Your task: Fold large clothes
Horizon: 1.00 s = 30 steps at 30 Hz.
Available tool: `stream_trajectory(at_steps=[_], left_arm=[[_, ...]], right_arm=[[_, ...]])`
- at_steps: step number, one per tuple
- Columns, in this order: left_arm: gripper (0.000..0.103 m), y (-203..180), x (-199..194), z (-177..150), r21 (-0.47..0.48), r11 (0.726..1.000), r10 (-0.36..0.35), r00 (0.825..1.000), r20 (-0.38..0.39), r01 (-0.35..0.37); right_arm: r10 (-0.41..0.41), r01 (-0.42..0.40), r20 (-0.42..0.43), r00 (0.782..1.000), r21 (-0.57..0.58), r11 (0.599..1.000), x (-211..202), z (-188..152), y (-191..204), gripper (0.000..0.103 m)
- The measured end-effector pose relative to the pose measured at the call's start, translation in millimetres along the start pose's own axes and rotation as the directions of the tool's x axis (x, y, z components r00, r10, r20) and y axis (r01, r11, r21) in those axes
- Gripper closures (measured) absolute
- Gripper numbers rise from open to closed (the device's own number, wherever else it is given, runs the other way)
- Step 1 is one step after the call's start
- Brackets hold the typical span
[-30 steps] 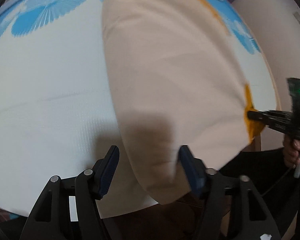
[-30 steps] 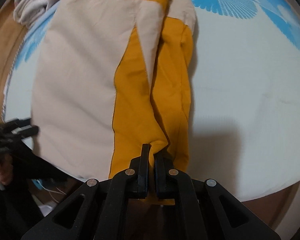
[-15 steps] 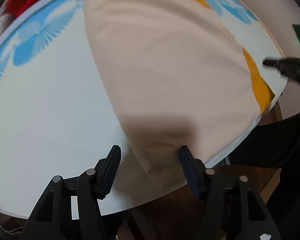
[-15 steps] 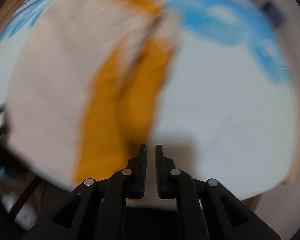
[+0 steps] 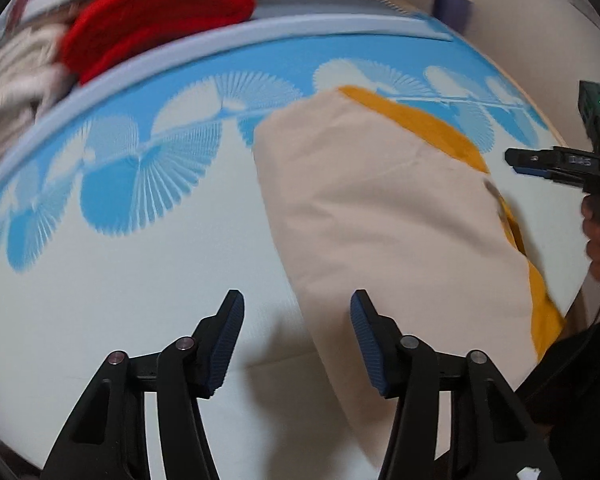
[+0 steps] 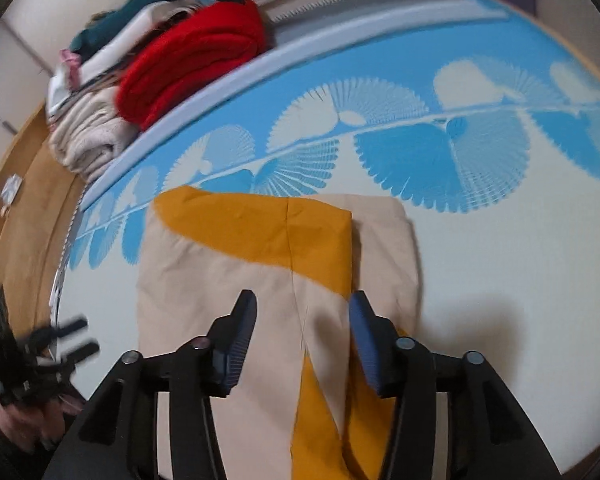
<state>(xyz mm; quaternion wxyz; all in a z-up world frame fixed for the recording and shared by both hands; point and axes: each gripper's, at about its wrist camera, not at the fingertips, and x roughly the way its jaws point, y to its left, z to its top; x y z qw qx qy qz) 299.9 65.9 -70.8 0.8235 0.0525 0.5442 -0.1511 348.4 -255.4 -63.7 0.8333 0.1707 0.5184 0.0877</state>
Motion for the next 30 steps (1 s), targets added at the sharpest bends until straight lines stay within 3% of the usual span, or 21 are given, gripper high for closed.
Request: stream_trajectory(at_steps=[6,10,12,13,16,19,23,27,29,30], left_arm=[[0.053,-16,9,7,0.036,0.999,-0.005,1.000,-0.002,0.005],[0.053,-15,15,12,0.032,0.999,-0.017,1.000,-0.016,0.018],[0.053,-15,16,15,0.035,0.999,-0.016,1.000,-0.013,0.016],[0.053,-15,17,15,0.034,0.999,-0.018,1.000,-0.014,0.019],[0.053,-15,18,17,0.023,0.999,-0.038,0.999,-0.022,0.039],[0.053,-19,20,18,0.023,0.997,-0.077,0.997,-0.031,0.077],[0.053,-25,29,14,0.027,0.991,-0.131,0.988,-0.081,0.134],[0.053,-34,43,3,0.024,0.960,-0.269,0.944,-0.191,0.279],[0.054,-42,51,-6,0.086,0.961,-0.236,0.942,-0.241,0.263],[0.050,-45,59,-13,0.126,0.968,-0.175,0.947,-0.270,0.215]], right_arm=[[-0.065,0.079,-0.121,0.990,0.121,0.989,69,28,-21,0.052],[-0.070,0.101,-0.177,0.982,0.178,0.979,89,30,-30,0.052],[-0.058,0.092,-0.174,0.983,0.190,0.978,90,31,-29,0.066],[-0.041,0.073,-0.166,0.985,0.191,0.979,88,33,-27,0.089],[-0.033,0.052,-0.095,0.995,0.201,0.978,69,37,-24,0.101],[-0.052,0.045,0.023,0.998,0.238,0.970,40,43,-32,0.101],[-0.214,0.218,-0.045,0.976,0.254,0.942,53,37,-51,0.101],[-0.231,0.237,-0.051,0.971,0.239,0.942,56,37,-49,0.099],[-0.246,0.248,-0.037,0.969,0.220,0.943,49,37,-44,0.092],[-0.254,0.254,-0.029,0.967,0.211,0.944,44,37,-42,0.091]])
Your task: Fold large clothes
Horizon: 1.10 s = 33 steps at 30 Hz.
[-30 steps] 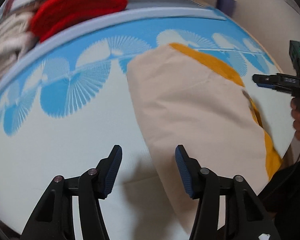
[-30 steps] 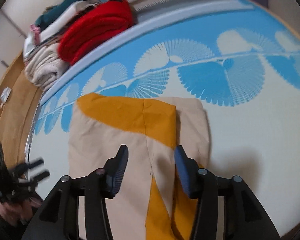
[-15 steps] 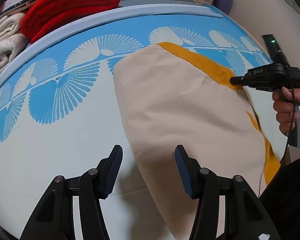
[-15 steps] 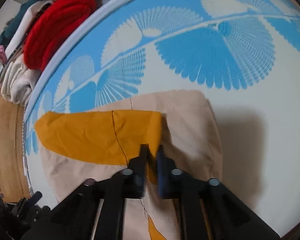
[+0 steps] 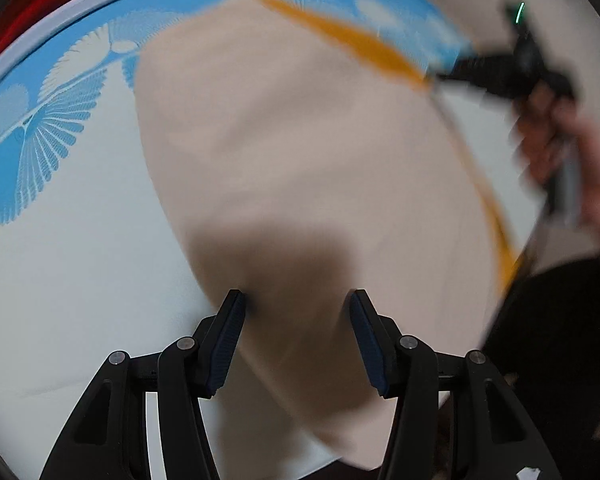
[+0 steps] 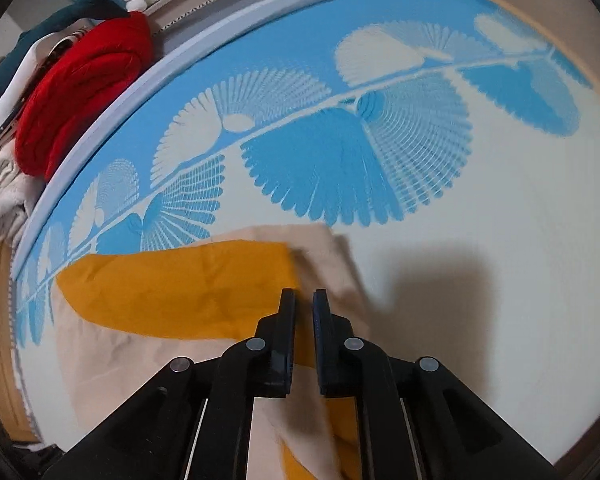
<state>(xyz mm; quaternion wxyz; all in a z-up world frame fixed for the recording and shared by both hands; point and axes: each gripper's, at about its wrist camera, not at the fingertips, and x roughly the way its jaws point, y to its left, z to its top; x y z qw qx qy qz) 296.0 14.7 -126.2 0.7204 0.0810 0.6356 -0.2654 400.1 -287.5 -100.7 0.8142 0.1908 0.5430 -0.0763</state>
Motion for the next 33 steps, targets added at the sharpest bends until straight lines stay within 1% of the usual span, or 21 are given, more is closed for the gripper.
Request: stream_trajectory(at_steps=[1,3,4,5,6,7,9,10,12,16,21,23,24,25,26,27,28,30,31,32,33], left_arm=[[0.049,1,5,-2,-0.002,1.000,0.023,1.000,-0.020,-0.023],[0.047,11,6,-2,-0.050,0.999,0.003,1.000,-0.027,-0.004],[0.047,18,1,0,-0.090,0.996,-0.022,1.000,-0.008,0.021],[0.046,25,-3,2,-0.128,0.991,-0.032,0.999,0.013,0.033],[0.040,37,-9,5,-0.189,0.981,-0.030,0.999,0.042,0.037],[0.038,46,-11,7,-0.234,0.971,-0.034,0.998,0.057,0.046],[0.037,70,-9,8,-0.352,0.933,-0.060,0.996,0.066,0.080],[0.036,77,-6,9,-0.391,0.915,-0.076,0.995,0.065,0.095],[0.035,89,2,10,-0.454,0.880,-0.123,0.990,0.065,0.139],[0.032,96,17,14,-0.510,0.830,-0.209,0.974,0.091,0.226],[0.032,109,36,26,-0.565,0.744,-0.307,0.934,0.184,0.356],[0.032,110,44,30,-0.571,0.730,-0.321,0.926,0.200,0.376],[0.032,110,48,32,-0.570,0.727,-0.323,0.923,0.209,0.384],[0.032,110,50,36,-0.560,0.731,-0.320,0.921,0.222,0.390],[0.035,108,47,40,-0.544,0.744,-0.305,0.922,0.238,0.387],[0.040,107,42,45,-0.524,0.766,-0.276,0.927,0.256,0.373],[0.043,108,35,48,-0.513,0.776,-0.260,0.927,0.269,0.367],[0.052,113,11,60,-0.482,0.800,-0.211,0.920,0.331,0.357],[0.052,113,3,64,-0.471,0.814,-0.181,0.919,0.350,0.340],[0.053,118,-8,69,-0.464,0.827,-0.145,0.917,0.371,0.319],[0.053,124,-15,71,-0.470,0.827,-0.124,0.915,0.384,0.309]], right_arm=[[0.015,-0.015,0.009,1.000,-0.014,1.000,-7,-1,0,0.085],[0.090,-0.090,0.009,0.996,-0.033,0.995,-19,-4,-2,0.067],[0.136,-0.137,-0.014,0.991,-0.052,0.989,-22,-9,-2,0.052],[0.163,-0.168,-0.059,0.985,-0.082,0.982,-20,-15,0,0.045],[0.170,-0.182,-0.112,0.979,-0.111,0.977,-16,-23,1,0.033],[0.166,-0.187,-0.156,0.974,-0.134,0.973,-11,-30,2,0.031],[0.115,-0.158,-0.224,0.968,-0.182,0.971,0,-44,1,0.031],[0.073,-0.129,-0.262,0.962,-0.205,0.970,8,-51,-1,0.031],[0.052,-0.123,-0.324,0.945,-0.203,0.971,21,-62,-8,0.031],[0.073,-0.142,-0.366,0.928,-0.166,0.976,31,-67,-19,0.030],[0.113,-0.171,-0.386,0.915,-0.119,0.978,41,-70,-27,0.030],[0.126,-0.180,-0.384,0.915,-0.108,0.978,42,-71,-28,0.032],[0.134,-0.187,-0.383,0.914,-0.104,0.977,43,-70,-28,0.033],[0.147,-0.199,-0.384,0.912,-0.098,0.975,43,-70,-28,0.042],[0.172,-0.221,-0.385,0.907,-0.087,0.971,42,-73,-30,0.056],[0.190,-0.237,-0.383,0.904,-0.079,0.968,42,-72,-29,0.062],[0.199,-0.247,-0.374,0.906,-0.084,0.965,40,-72,-26,0.072],[0.192,-0.242,-0.343,0.920,-0.109,0.964,36,-68,-19,0.080],[0.210,-0.252,-0.310,0.927,-0.100,0.963,31,-63,-15,0.085],[0.250,-0.280,-0.274,0.929,-0.075,0.957,26,-57,-12,0.088],[0.302,-0.320,-0.232,0.925,-0.044,0.947,20,-49,-9,0.089]])
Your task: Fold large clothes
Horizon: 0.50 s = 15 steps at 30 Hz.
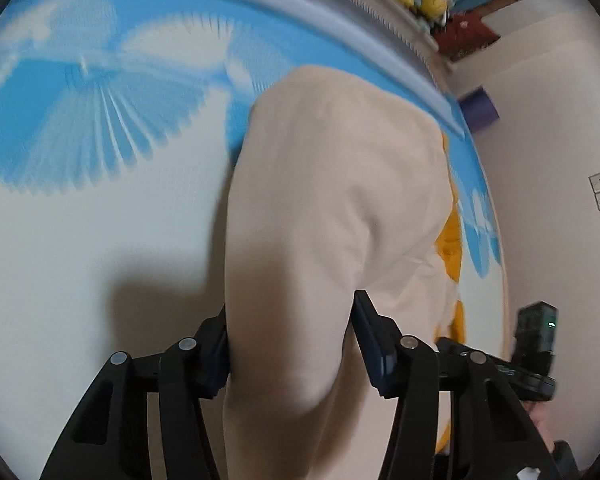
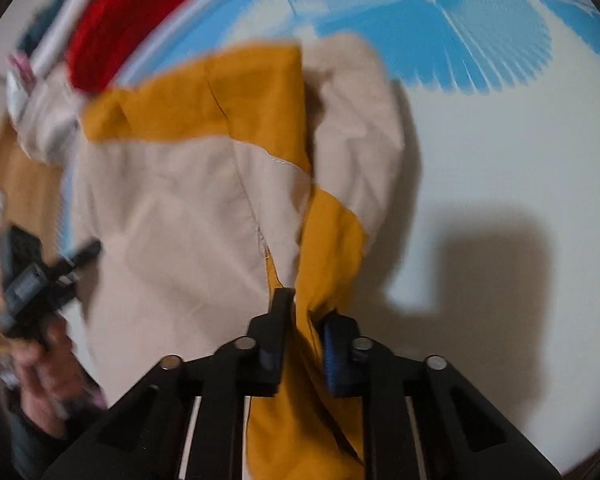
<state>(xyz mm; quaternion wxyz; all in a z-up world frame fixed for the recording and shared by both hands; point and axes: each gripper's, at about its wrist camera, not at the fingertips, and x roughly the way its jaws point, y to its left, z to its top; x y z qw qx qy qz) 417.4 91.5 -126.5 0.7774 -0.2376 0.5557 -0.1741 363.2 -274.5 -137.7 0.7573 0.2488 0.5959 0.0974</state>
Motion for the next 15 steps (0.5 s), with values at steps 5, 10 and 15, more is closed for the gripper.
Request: stream_trajectory(at_steps=[5,10,15], left_arm=[[0.050,25,-30,19,-0.053,0.992,0.121,0.990,0.071,-0.117],[0.048,20,-67,5,0.017,0.991,0.132,0.984,0.116,-0.135],[0.044,-3,-93,-36,0.176,0.961,0.185,0.968,0.171,-0.215]], right_arm=[[-0.015,0.017,0.087,0.996,-0.020,1.000,0,14,27,0.089],[-0.180,0.180,0.005,0.984,-0.034,0.983,9,-5,27,0.084],[-0.334,0.349,0.126,0.934,-0.126,0.929,-20,-29,36,0.083]])
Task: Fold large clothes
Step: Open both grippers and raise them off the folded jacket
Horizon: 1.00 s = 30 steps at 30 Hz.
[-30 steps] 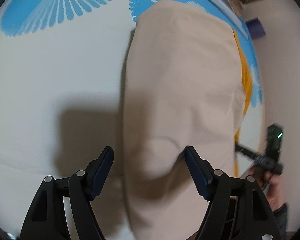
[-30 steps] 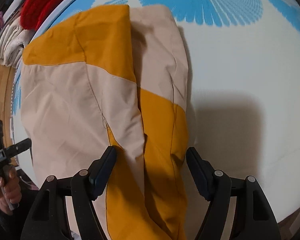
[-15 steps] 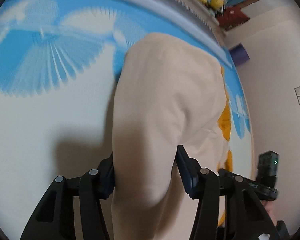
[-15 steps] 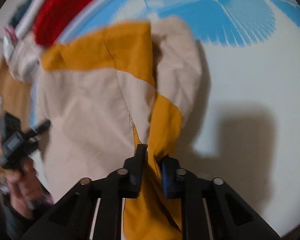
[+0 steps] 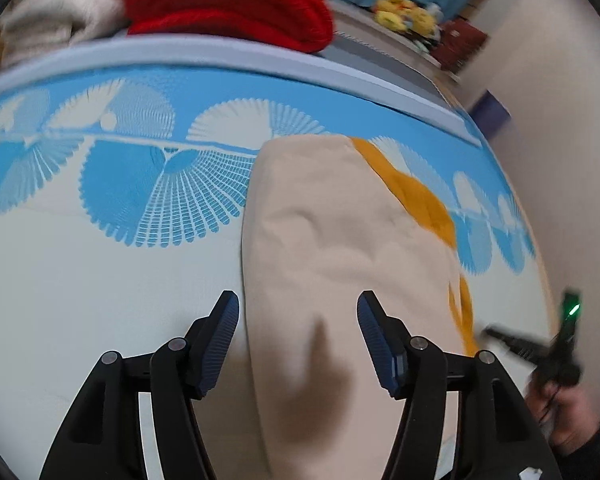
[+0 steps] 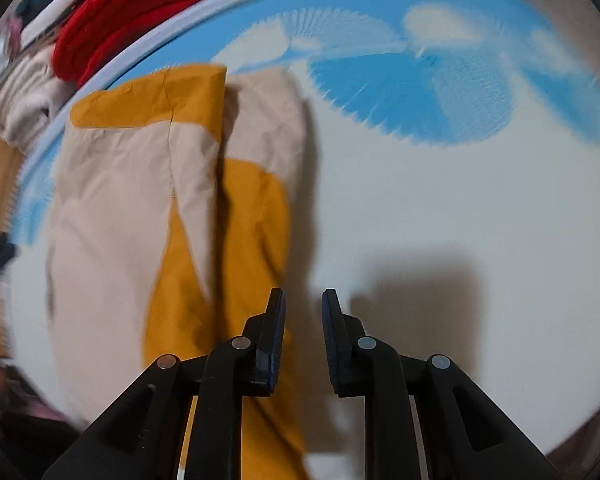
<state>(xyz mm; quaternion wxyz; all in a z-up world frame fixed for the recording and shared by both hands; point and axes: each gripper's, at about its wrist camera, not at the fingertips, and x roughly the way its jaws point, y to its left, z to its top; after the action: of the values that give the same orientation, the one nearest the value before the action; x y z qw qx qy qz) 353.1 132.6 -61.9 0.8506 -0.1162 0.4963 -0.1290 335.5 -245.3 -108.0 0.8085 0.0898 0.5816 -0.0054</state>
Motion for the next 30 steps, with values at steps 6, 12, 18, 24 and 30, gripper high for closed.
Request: stream_trajectory(at_steps=[6,12,18,24,30], left_arm=[[0.015,-44,-54,-69,0.137,0.984,0.090,0.986,0.143,-0.109],[0.006,-70,-100,-174,0.153,0.977,0.112,0.969,0.219,-0.148],[0.006,-79,-138,-225,0.016,0.989,0.137,0.962,0.236,-0.145],[0.006,-97,-168,-252,0.037,0.984,0.156,0.942,0.297,-0.174],[0.006,-85,-156,-257,0.004,0.987,0.153,0.957,0.245,-0.159]], right_arm=[[-0.077,0.081,0.324,0.943,0.001,0.997,-95,-55,11,0.064],[-0.100,0.127,0.472,0.876,-0.025,0.992,-149,-159,39,0.028],[-0.079,0.088,0.520,0.850,0.008,0.996,-191,-218,52,0.025],[-0.068,0.070,0.523,0.850,0.017,0.997,-216,-270,64,0.025],[-0.047,0.113,0.553,0.832,-0.086,0.990,-224,-288,92,0.024]])
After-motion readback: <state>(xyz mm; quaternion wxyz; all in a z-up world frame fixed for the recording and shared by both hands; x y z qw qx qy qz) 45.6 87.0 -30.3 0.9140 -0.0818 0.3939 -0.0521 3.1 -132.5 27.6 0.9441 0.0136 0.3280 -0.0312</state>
